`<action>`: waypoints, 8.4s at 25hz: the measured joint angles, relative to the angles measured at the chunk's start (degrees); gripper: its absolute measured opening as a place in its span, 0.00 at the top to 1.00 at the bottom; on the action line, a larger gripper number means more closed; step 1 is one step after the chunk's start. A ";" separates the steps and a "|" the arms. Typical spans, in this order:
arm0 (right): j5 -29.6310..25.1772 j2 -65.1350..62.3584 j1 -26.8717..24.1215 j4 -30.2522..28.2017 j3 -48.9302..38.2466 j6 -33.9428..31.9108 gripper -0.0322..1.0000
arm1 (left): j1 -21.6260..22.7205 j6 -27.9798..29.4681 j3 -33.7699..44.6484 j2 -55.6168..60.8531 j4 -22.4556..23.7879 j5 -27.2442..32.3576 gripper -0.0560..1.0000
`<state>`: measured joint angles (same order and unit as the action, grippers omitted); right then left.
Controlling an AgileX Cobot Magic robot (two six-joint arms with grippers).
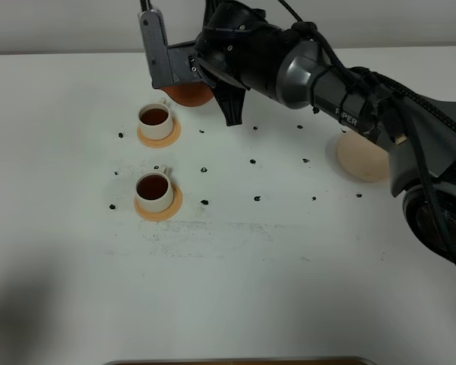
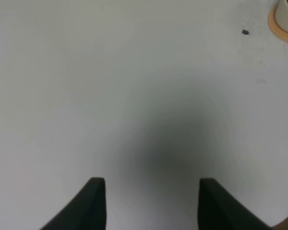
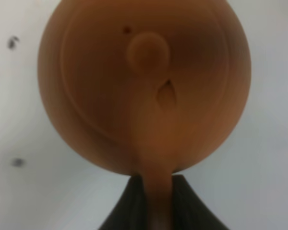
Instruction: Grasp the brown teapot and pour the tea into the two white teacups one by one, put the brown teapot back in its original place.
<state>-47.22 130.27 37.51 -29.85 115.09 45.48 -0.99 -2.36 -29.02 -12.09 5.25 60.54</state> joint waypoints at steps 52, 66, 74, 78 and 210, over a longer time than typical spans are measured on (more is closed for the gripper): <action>31.61 -32.12 -20.37 44.68 -58.55 -25.77 0.86 | 0.00 0.00 0.00 0.00 0.00 0.00 0.51; 32.06 -29.78 -29.59 45.20 -67.03 -34.56 0.86 | 0.00 0.00 0.00 0.00 0.00 0.00 0.51; 31.84 -27.51 -30.10 44.15 -65.43 -34.56 0.86 | 0.00 0.00 0.00 0.00 0.00 0.00 0.51; 31.64 -26.98 -30.10 43.86 -64.00 -34.56 0.86 | 0.00 0.00 0.00 0.00 0.00 -0.05 0.51; -13.94 -127.27 -36.91 35.16 -85.43 -36.09 0.43 | 0.00 0.01 0.04 0.00 0.00 -0.05 0.51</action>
<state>-61.16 3.00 0.61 5.31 29.67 9.39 -0.99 -2.35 -28.98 -12.09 5.25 60.49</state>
